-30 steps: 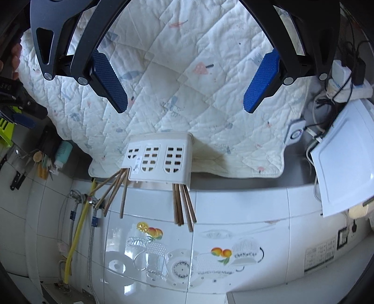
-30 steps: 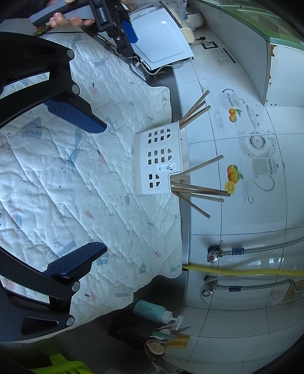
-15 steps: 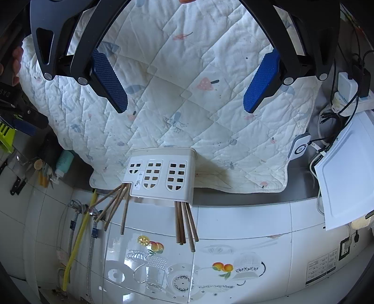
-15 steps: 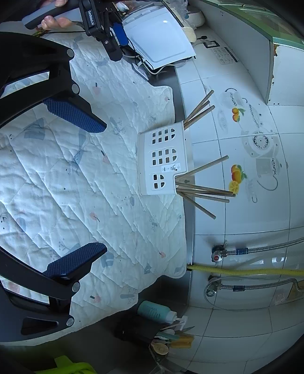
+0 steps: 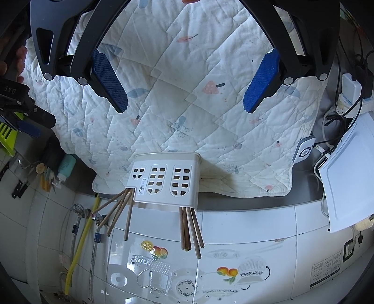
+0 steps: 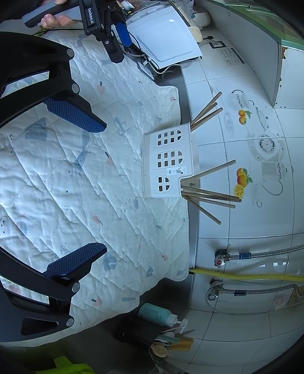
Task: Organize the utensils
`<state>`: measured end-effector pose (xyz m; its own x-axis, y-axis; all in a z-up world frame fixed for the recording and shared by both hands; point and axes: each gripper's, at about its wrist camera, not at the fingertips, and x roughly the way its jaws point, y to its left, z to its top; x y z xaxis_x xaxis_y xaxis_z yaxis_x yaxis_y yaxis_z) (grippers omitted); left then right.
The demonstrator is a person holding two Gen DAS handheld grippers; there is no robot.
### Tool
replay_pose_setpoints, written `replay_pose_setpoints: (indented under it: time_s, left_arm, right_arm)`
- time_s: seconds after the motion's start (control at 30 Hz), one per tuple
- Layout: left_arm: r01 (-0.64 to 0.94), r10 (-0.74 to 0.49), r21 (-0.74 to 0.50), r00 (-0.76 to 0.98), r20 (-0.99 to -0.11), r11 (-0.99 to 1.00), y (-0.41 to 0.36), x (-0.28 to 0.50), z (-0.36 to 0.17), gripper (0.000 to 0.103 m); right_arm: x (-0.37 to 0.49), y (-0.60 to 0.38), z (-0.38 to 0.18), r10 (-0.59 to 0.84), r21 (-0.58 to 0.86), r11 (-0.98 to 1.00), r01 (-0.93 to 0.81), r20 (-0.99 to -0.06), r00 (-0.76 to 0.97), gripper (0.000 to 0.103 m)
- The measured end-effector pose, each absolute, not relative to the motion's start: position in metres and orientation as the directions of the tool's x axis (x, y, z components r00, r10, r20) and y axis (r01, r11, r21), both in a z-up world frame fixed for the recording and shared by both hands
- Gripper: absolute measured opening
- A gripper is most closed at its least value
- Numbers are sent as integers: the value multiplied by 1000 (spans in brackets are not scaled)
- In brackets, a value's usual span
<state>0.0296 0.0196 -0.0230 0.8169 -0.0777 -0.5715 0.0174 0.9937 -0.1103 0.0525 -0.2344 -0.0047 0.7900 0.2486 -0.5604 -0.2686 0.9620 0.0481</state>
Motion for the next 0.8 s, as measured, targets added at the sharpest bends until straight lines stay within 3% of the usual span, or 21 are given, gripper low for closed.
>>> replay_pose_setpoints:
  time_s: [0.8]
  left_arm:
    - [12,-52,-83,862,-505,996,15,20,-11,98]
  right_arm:
    - [44,-236,10,253,33,962,-272,-493,833,93]
